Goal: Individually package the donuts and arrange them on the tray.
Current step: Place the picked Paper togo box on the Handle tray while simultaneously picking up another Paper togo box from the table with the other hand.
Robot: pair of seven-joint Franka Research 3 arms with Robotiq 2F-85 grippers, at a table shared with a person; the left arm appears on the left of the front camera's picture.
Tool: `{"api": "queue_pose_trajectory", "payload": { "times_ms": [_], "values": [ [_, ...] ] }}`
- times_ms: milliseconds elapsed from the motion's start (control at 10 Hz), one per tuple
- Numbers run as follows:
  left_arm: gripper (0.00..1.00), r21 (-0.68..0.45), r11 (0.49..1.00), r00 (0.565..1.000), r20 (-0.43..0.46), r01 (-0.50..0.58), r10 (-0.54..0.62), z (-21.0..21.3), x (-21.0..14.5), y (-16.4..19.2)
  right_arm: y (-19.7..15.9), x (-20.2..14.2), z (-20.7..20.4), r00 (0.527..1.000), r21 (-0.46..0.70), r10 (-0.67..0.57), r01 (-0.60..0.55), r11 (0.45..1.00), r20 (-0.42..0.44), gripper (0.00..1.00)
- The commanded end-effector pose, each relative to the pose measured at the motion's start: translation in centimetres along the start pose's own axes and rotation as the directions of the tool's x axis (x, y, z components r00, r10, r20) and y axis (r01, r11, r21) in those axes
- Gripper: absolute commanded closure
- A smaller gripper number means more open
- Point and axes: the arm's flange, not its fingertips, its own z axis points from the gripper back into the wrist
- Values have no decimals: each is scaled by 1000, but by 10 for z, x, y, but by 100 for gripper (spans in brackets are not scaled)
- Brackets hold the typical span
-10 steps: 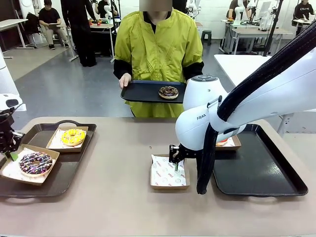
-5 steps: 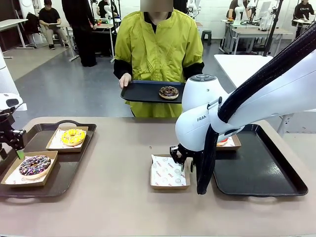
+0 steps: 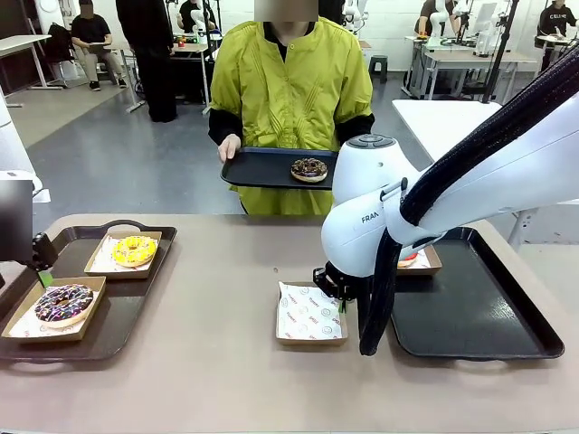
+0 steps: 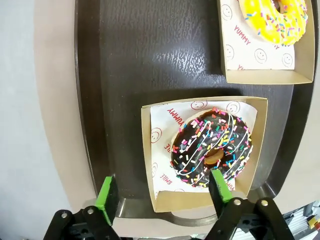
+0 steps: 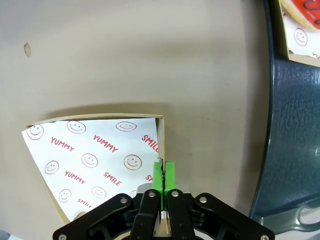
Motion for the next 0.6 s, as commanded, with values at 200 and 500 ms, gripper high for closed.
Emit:
{"api": "queue_pose_trajectory", "payload": {
  "times_ms": [200, 500],
  "values": [
    [1, -289, 955, 997, -6, 69, -74, 33, -9, 11, -3, 9, 59, 999, 17, 26, -26, 1000, 36, 100],
    [1, -712, 698, 997, 42, 72, -59, 91, -19, 73, -20, 61, 185, 995, 69, 0, -7, 998, 102, 100]
  ]
}}
